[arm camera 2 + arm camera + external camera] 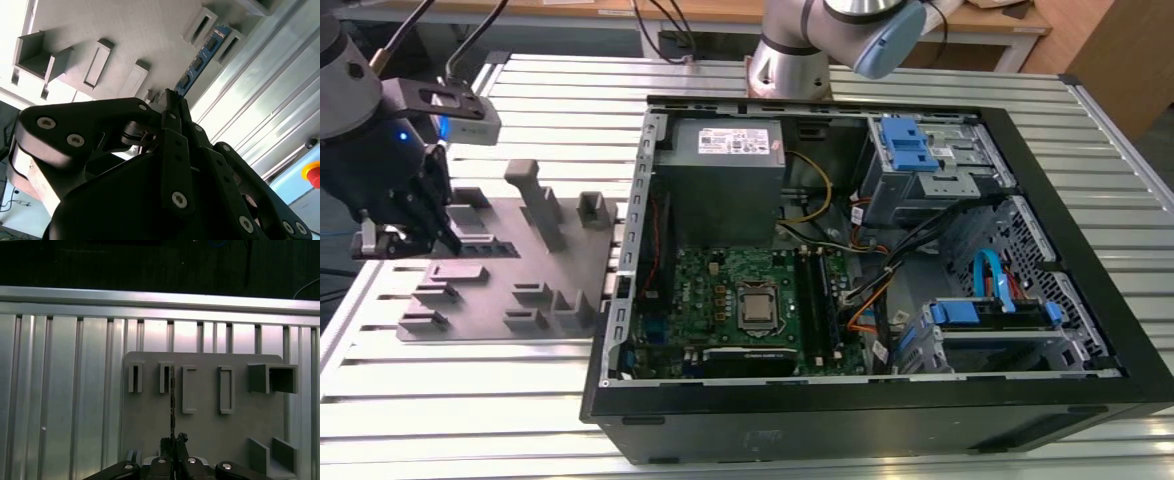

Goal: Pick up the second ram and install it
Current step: 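Pick up the second ram and move it above second insertion slot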

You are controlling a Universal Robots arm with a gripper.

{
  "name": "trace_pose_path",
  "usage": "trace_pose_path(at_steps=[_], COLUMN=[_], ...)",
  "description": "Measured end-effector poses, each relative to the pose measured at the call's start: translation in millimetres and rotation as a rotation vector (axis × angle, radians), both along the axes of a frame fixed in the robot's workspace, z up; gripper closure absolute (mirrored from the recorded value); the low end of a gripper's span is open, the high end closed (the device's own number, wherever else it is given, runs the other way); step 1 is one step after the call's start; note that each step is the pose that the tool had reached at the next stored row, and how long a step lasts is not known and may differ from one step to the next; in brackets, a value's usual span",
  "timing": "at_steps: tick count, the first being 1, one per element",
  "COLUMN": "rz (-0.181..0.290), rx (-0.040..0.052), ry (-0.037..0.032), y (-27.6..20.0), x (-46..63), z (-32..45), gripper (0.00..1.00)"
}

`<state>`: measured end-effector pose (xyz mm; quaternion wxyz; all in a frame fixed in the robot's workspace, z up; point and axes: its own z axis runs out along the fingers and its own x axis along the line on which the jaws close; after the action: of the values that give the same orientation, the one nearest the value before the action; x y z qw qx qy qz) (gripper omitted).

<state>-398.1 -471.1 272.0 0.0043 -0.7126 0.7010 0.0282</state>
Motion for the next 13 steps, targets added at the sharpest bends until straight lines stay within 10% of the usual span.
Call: trace_pose_path(at_steps=[13], rz=[0.000], rx=[0.0042], ry=[0.0001], y=[0.0], x=[0.0], z=[32.0], gripper=[0.86])
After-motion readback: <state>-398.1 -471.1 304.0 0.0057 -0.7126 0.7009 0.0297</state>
